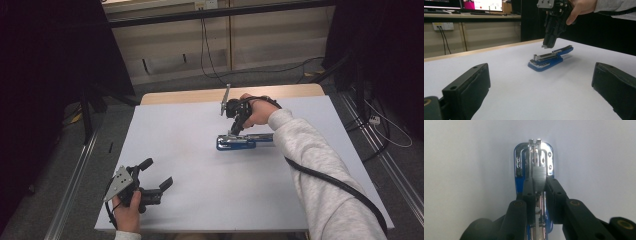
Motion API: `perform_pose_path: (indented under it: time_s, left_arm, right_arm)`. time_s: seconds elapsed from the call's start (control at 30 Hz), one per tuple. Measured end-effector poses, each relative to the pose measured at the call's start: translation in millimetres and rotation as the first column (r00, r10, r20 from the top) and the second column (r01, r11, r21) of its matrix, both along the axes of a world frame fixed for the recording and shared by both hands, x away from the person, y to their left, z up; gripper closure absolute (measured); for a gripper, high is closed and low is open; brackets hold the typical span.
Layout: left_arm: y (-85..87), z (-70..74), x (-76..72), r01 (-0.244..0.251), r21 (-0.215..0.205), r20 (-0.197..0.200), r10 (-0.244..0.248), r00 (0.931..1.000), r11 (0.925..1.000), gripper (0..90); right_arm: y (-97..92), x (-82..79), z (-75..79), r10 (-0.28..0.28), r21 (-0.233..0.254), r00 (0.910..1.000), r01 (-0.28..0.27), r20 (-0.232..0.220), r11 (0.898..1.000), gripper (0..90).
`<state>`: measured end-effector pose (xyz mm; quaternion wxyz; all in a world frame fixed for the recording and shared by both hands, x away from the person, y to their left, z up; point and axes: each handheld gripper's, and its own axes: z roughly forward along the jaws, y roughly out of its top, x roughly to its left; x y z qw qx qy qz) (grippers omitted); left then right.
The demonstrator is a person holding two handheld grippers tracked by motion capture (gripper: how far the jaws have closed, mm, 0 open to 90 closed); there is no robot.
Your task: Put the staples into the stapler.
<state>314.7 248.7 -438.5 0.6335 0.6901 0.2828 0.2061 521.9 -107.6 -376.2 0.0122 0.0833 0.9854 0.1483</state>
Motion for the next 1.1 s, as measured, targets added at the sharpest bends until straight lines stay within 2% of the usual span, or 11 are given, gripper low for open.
perform_pose_path:
  time_s: [0.2,0.27,0.53,0.57,0.63,0.87,1.1]
  left_arm:
    - [0.0,0.1,0.0,-0.001,0.002,-0.001,0.001,1.0000,1.0000,1.8]
    - [0.2,0.4,0.4,0.001,0.018,0.007,-0.001,1.0000,0.9998,1.8]
    - [-2.6,0.4,0.8,0.001,0.001,-0.003,-0.001,1.0000,1.0000,1.8]
    - [-1.7,0.8,1.7,-0.003,0.012,0.010,0.003,0.9999,0.9999,1.8]
    - [-1.5,0.8,2.2,0.005,0.018,0.010,-0.005,0.9999,0.9998,1.8]
    - [-4.4,0.0,1.1,0.012,0.004,-0.017,-0.012,0.9998,0.9999,2.0]
    - [-3.9,0.5,0.7,0.009,0.006,-0.007,-0.009,0.9999,0.9999,2.0]
  right_arm:
    - [0.4,0.2,0.5,0.000,0.009,1.0000,-0.001,0.003,1.000,78.4]
    - [0.7,-0.3,1.0,0.001,0.009,1.0000,-0.001,0.005,1.000,78.4]
    - [1.3,-0.5,0.9,0.001,0.022,1.0000,-0.001,0.002,1.000,78.4]
    - [1.3,-0.5,1.4,0.001,0.024,1.0000,-0.001,0.006,1.000,78.4]
    - [1.2,-0.2,2.7,-0.003,0.028,1.0000,0.003,0.005,1.000,78.4]
    - [3.5,0.4,4.5,-0.008,0.043,0.9999,0.008,0.010,0.999,78.4]
    - [8.1,0.9,2.2,0.000,0.048,1.0000,0.000,0.009,0.999,78.4]
